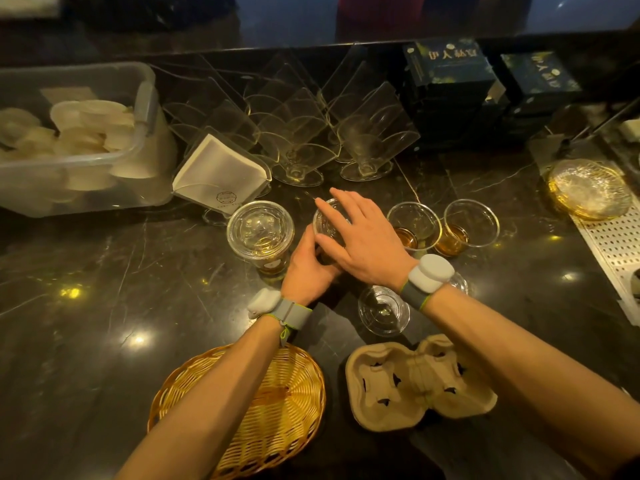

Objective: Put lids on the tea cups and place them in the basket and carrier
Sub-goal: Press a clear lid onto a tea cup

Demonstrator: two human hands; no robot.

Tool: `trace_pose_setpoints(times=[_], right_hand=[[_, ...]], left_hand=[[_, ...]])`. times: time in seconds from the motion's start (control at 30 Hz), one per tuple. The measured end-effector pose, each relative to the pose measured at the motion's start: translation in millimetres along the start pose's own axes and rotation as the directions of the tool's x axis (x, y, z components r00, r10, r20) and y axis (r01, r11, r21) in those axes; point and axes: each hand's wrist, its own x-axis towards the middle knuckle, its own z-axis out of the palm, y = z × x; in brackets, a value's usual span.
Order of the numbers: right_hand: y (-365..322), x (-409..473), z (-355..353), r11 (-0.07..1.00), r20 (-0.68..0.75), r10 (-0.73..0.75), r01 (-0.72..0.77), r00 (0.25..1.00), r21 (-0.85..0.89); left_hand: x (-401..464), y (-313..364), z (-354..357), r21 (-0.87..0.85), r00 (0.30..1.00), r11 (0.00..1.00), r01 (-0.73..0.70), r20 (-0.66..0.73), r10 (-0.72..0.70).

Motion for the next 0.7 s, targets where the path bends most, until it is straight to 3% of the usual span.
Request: trace_pose_setpoints(times=[0.7], right_hand=[[-1,6,-8,0.983,-0.005,0.049,-0.047,0.999,0.178]], left_hand=[[0,4,-4,0.054,1.000,0.998,0.012,0.023,-0.013]])
